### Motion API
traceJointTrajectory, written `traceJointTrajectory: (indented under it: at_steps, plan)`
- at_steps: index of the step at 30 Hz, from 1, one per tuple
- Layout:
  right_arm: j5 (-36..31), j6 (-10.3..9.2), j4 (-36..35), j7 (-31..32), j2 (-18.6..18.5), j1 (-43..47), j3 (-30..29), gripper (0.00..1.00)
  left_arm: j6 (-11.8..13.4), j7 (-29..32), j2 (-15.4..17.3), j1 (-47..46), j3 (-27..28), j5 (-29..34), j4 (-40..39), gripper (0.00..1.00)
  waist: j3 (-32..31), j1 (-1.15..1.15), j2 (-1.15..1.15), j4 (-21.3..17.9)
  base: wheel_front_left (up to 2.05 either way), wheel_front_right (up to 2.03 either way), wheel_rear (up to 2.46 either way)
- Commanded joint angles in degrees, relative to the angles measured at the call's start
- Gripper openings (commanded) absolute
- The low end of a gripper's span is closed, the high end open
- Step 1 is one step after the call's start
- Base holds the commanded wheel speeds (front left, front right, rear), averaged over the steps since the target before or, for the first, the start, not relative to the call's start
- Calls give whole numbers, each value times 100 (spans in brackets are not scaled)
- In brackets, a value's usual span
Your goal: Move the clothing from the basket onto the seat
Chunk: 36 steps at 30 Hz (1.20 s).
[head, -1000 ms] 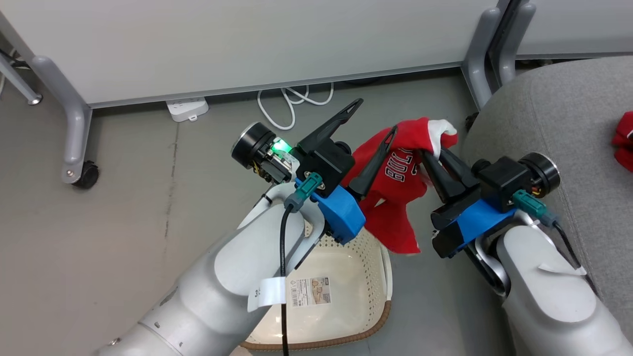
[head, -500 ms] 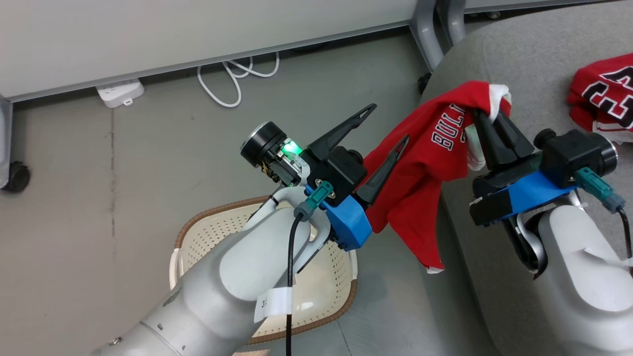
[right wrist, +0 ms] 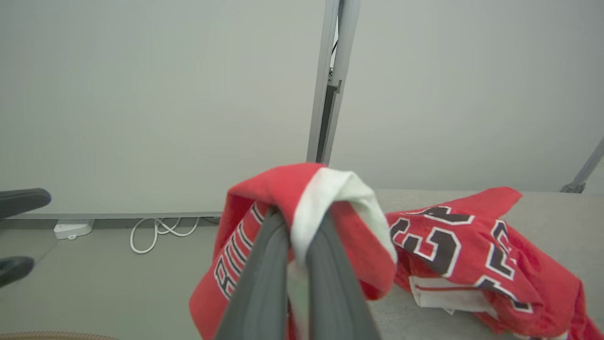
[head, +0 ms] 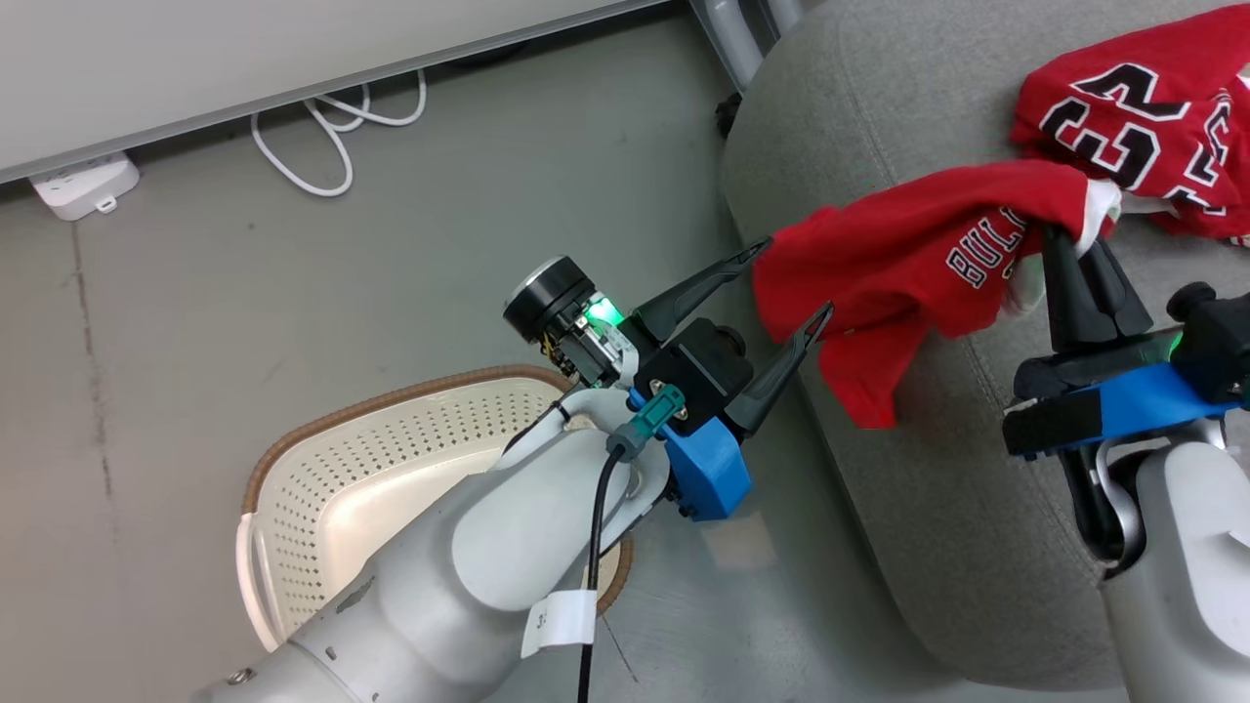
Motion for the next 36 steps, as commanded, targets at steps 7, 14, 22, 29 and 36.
traceJointTrajectory:
  at_steps: [7,14,22,29,36]
  plan:
    - [-32,1,-126,-4,161,429,-383,0,-54,-11,-8,48,-180,-30,47,100,125,0,0,-296,0,0,0]
    - [-42,1,-127,-4,234,501,-451,0,-24,-12,-13,-1,-215,-88,67,100,122,0,0,-374,0,0,0]
    - [-47,1,-222,-4,200,266,-412,0,53,-13,-3,22,-133,-117,-15,100,99,0,0,-364,0,0,0]
    - [90,1,-474,-4,-45,-397,-612,0,107,-14,97,-81,-94,-60,-109,100,302,0,0,-372,0,0,0]
    - [174,1,-874,-4,-693,-1586,-1060,0,160,47,246,-321,-110,38,-229,100,816,0,0,-390,0,0,0]
